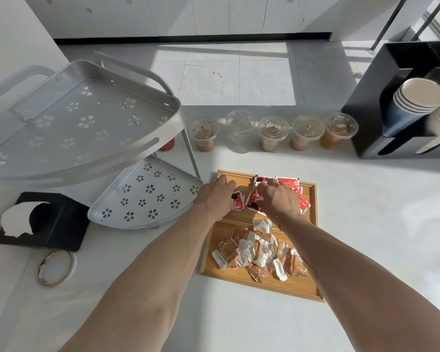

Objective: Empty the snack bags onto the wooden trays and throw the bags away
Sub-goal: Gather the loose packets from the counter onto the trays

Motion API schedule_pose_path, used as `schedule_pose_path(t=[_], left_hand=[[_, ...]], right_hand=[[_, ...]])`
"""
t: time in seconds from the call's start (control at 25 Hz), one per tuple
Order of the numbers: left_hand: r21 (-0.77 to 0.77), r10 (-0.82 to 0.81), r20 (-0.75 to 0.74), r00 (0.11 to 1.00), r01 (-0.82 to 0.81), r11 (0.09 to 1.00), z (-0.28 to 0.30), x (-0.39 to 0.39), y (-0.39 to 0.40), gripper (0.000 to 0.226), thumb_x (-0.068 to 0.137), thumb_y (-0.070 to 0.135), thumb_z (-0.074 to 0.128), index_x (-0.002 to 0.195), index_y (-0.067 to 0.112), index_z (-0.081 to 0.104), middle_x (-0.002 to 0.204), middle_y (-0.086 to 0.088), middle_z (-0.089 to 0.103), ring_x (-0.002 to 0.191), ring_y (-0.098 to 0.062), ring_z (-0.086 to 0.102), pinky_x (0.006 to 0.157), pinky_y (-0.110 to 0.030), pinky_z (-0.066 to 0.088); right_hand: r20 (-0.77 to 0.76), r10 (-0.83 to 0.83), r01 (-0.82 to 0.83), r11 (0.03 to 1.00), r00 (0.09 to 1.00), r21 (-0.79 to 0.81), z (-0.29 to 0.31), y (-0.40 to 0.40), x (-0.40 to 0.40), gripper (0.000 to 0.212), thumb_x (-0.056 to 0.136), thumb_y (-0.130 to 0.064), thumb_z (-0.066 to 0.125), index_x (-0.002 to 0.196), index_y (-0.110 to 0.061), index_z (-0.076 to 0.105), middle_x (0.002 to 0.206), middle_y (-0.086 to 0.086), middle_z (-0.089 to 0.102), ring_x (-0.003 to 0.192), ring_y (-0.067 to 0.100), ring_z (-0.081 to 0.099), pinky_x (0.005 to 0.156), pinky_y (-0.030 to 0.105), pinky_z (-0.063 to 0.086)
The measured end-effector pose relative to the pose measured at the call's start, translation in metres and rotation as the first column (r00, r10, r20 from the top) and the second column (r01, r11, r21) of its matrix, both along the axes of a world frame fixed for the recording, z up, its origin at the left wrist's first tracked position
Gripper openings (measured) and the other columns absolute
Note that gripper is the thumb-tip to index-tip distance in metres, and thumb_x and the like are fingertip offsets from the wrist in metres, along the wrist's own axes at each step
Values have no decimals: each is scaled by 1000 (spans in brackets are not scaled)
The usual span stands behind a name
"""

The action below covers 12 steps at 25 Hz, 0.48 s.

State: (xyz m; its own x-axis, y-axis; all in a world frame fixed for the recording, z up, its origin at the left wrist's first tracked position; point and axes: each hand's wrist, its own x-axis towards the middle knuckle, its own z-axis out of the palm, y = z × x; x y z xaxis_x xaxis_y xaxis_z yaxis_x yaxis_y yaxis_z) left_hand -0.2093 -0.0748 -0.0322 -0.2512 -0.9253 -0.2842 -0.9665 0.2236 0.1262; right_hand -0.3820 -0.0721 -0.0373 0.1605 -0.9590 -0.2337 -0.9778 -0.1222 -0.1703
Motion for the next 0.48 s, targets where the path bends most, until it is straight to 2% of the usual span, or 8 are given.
schedule_pose_path(t=[0.08,0.24,0.32,0.48], left_hand=[[-5,43,-21,999,-44,999,6,1,8,40,96,31,53,132,15,48,134,-11,50,124,-28,48,95,-46,48],[103,61,4,998,-61,993,27,9,29,48,95,42,50,136,19,46,138,-9,50,126,-29,48,100,-47,45],[184,66,14,998,-67,981,38,16,44,50,93,45,53,136,22,46,138,-7,52,124,-28,51,100,-46,45],[327,64,16,998,-66,943,59,38,78,50,91,46,56,135,23,49,134,-5,58,117,-25,57,97,-41,47]], right_hand=[[-13,1,0,1000,1000,24,8,7,-1,32,93,-36,61,122,-23,61,128,5,60,117,25,54,96,42,49],[-80,49,-39,992,996,124,33,30,-5,39,95,-47,52,127,-26,59,133,2,61,131,26,48,109,49,37],[-103,78,-63,987,992,145,48,46,-6,40,96,-49,49,128,-28,60,134,0,61,131,24,49,109,48,36],[-119,123,-101,979,985,180,66,77,4,40,94,-51,49,125,-29,63,128,0,66,120,22,59,99,40,46]])
